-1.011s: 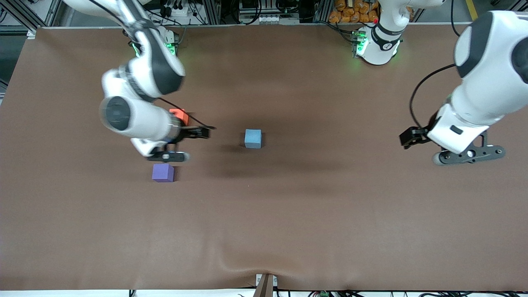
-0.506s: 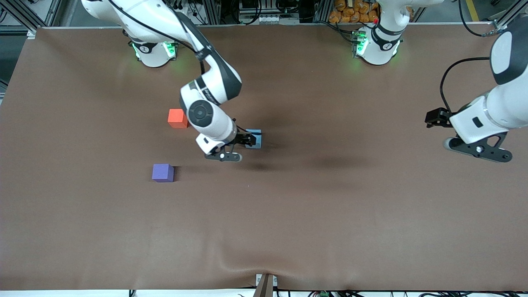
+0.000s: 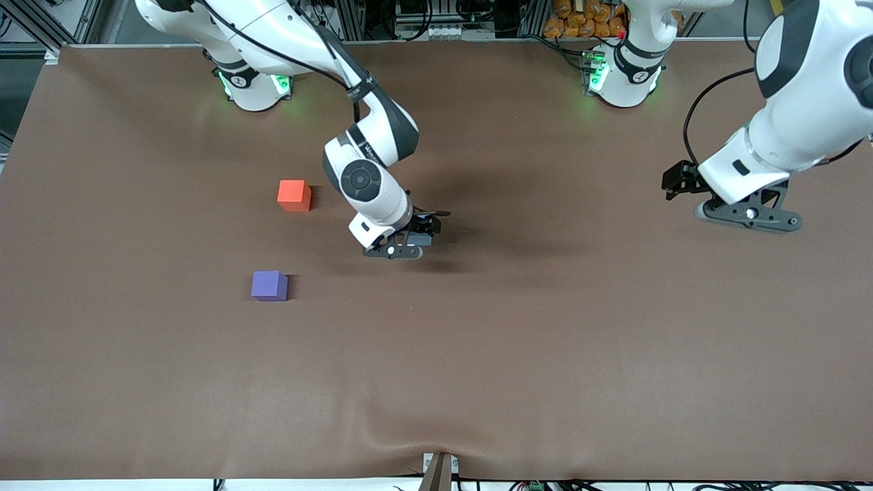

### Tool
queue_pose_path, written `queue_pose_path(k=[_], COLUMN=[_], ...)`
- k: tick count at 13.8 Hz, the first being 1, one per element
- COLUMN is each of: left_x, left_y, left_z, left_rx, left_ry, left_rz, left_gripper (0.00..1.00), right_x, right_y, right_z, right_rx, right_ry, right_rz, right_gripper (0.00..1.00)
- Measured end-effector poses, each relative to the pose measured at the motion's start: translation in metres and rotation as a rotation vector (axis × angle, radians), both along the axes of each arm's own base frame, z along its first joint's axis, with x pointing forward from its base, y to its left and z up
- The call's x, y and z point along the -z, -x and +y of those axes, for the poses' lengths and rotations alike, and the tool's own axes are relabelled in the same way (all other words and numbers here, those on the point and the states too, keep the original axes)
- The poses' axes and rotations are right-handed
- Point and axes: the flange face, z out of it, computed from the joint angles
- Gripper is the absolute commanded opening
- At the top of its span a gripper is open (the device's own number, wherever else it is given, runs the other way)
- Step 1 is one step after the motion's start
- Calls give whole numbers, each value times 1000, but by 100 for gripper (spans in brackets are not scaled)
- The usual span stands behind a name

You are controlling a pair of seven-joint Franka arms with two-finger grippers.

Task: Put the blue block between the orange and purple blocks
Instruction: 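Grasp the light-blue block with the right gripper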

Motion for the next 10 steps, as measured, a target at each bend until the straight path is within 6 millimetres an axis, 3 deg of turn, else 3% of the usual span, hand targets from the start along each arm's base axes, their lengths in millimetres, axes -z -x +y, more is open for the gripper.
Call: queue_pose_path(k=[1, 2, 3, 4, 7, 9, 10], left_x=[-13, -27, -49, -58, -63, -63, -65], left_y=[-2, -3, -3, -4, -8, -6, -4], left_z=[2, 5, 8, 10, 29, 52, 61], left_rx=[-5, -9, 4, 32, 12, -73, -105], left_ry=[4, 7, 9, 10, 14, 34, 40], left_rz=[-24, -38, -49, -53, -49, -10, 4], left_gripper=[100, 100, 100, 100, 100, 100, 100], right_x=[6, 14, 28, 34, 27, -1, -22], right_y=[6, 12, 19, 21, 12, -6, -19], right_z=[7, 13, 18, 17, 8, -17, -39], right_rx=[3, -1, -19, -37, -43, -38, -49], right_ry=[0, 3, 17, 35, 62, 93, 102], right_rz=[-4, -5, -4, -9, -5, 47, 72], right_gripper=[100, 77, 6, 0, 0, 0, 0])
